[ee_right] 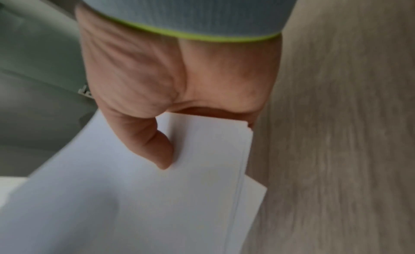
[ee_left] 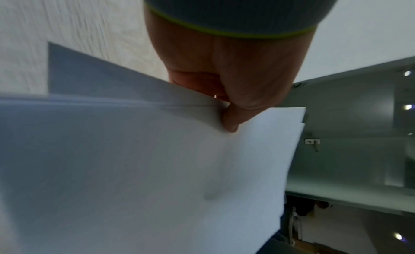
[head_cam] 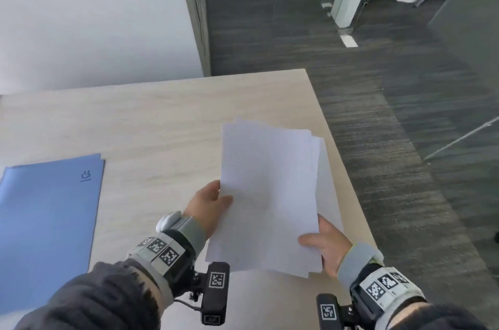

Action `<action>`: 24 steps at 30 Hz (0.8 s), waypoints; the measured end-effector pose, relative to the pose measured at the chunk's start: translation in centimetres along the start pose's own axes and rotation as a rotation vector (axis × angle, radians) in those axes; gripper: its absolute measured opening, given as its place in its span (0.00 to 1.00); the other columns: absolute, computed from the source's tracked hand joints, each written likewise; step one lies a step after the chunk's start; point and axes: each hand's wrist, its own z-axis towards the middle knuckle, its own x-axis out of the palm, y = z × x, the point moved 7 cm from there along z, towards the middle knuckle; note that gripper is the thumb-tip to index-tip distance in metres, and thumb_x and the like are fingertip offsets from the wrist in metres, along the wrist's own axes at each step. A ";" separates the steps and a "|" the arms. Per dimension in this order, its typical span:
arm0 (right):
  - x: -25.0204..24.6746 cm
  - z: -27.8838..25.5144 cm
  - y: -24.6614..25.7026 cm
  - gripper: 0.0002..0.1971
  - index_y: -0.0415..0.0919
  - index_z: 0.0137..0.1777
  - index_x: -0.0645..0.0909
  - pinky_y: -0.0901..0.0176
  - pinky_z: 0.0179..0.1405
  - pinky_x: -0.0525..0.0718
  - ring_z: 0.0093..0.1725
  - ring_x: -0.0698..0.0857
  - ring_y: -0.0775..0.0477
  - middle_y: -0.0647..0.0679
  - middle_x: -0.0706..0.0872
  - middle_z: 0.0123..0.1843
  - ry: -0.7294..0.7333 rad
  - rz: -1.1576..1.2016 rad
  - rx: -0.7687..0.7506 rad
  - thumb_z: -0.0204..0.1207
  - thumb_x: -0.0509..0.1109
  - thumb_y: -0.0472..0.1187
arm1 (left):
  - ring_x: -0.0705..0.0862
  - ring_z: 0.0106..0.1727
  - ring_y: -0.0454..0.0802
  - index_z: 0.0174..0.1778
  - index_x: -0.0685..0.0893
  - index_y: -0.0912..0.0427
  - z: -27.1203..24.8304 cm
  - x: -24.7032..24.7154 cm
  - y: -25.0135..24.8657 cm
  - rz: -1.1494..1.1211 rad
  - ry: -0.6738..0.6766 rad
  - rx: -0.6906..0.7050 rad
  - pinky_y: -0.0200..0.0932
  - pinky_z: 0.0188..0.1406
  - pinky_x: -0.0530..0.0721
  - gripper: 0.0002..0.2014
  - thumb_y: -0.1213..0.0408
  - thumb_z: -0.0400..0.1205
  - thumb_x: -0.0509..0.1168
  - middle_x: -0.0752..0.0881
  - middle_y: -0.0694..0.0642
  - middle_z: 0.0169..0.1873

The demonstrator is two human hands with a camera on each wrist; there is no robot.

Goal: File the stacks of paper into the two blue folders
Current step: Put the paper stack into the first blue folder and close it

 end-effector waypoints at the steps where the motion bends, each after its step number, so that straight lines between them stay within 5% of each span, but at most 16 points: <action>1: 0.6 0.1 0.4 0.29 0.40 0.67 0.80 0.39 0.54 0.87 0.58 0.88 0.32 0.36 0.90 0.58 0.011 -0.006 -0.013 0.62 0.73 0.29 | 0.93 0.45 0.51 0.48 0.88 0.40 -0.3 -0.8 -0.3 0.005 -0.024 0.027 0.57 0.54 0.90 0.14 0.63 0.73 0.63 0.94 0.46 0.41; 5: 5.1 0.1 4.2 0.12 0.44 0.54 0.87 0.50 0.50 0.86 0.50 0.91 0.42 0.44 0.94 0.50 0.010 -0.078 -0.119 0.74 0.73 0.30 | 0.92 0.48 0.48 0.46 0.90 0.40 -2.4 -5.7 -2.6 -0.091 -0.111 0.178 0.53 0.54 0.89 0.17 0.70 0.80 0.63 0.94 0.45 0.44; 10: 11.0 -0.7 8.8 0.09 0.50 0.43 0.90 0.57 0.49 0.84 0.46 0.91 0.52 0.57 0.94 0.42 -0.024 -0.263 -0.322 0.77 0.71 0.36 | 0.91 0.48 0.43 0.51 0.89 0.51 -5.3 -12.5 -4.3 -0.207 -0.176 0.334 0.41 0.52 0.86 0.14 0.76 0.81 0.66 0.94 0.45 0.43; 12: 13.8 -1.1 9.3 0.09 0.49 0.40 0.90 0.63 0.49 0.84 0.46 0.91 0.52 0.60 0.93 0.38 0.013 -0.310 -0.362 0.77 0.72 0.36 | 0.91 0.48 0.42 0.50 0.89 0.52 -6.1 -15.2 -3.3 -0.188 -0.209 0.323 0.44 0.53 0.86 0.10 0.68 0.74 0.72 0.94 0.44 0.43; 15: 14.9 -0.9 8.3 0.13 0.43 0.27 0.85 0.72 0.40 0.82 0.32 0.86 0.60 0.61 0.88 0.25 -0.002 -0.376 -0.342 0.74 0.75 0.35 | 0.90 0.54 0.51 0.46 0.92 0.41 -6.3 -16.2 -1.1 -0.103 -0.212 0.228 0.59 0.63 0.85 0.15 0.51 0.63 0.75 0.94 0.47 0.46; 17: 15.4 -0.5 7.2 0.04 0.44 0.39 0.90 0.50 0.56 0.88 0.43 0.91 0.51 0.52 0.94 0.39 -0.007 -0.377 -0.322 0.66 0.79 0.41 | 0.90 0.53 0.53 0.41 0.91 0.35 -6.6 -16.0 0.4 -0.048 -0.198 0.177 0.63 0.63 0.85 0.12 0.47 0.62 0.75 0.94 0.48 0.45; 18: 15.7 -0.4 6.8 0.12 0.45 0.46 0.89 0.42 0.61 0.86 0.49 0.91 0.47 0.49 0.94 0.46 -0.015 -0.384 -0.330 0.62 0.79 0.46 | 0.90 0.53 0.53 0.41 0.91 0.34 -6.7 -16.0 0.9 -0.030 -0.186 0.165 0.62 0.63 0.85 0.12 0.46 0.61 0.74 0.94 0.48 0.45; 19: 15.8 -0.5 6.6 0.16 0.47 0.50 0.88 0.41 0.61 0.86 0.52 0.90 0.45 0.49 0.93 0.48 -0.001 -0.398 -0.334 0.61 0.79 0.47 | 0.90 0.52 0.52 0.41 0.90 0.34 -6.7 -15.6 1.2 -0.011 -0.171 0.163 0.61 0.62 0.86 0.13 0.45 0.61 0.74 0.94 0.49 0.46; 22: 16.0 -1.0 6.9 0.08 0.51 0.46 0.85 0.59 0.48 0.85 0.50 0.88 0.47 0.53 0.91 0.45 -0.003 -0.417 -0.358 0.71 0.78 0.38 | 0.89 0.52 0.50 0.46 0.88 0.39 -6.7 -14.7 1.3 0.006 -0.139 0.171 0.58 0.59 0.87 0.15 0.51 0.63 0.75 0.92 0.48 0.47; 24: 16.1 -1.2 7.2 0.09 0.53 0.42 0.86 0.58 0.48 0.85 0.50 0.88 0.47 0.54 0.91 0.44 -0.011 -0.407 -0.390 0.72 0.77 0.35 | 0.90 0.51 0.50 0.47 0.88 0.42 -6.5 -14.3 1.3 0.007 -0.112 0.174 0.59 0.58 0.88 0.15 0.53 0.65 0.74 0.93 0.50 0.47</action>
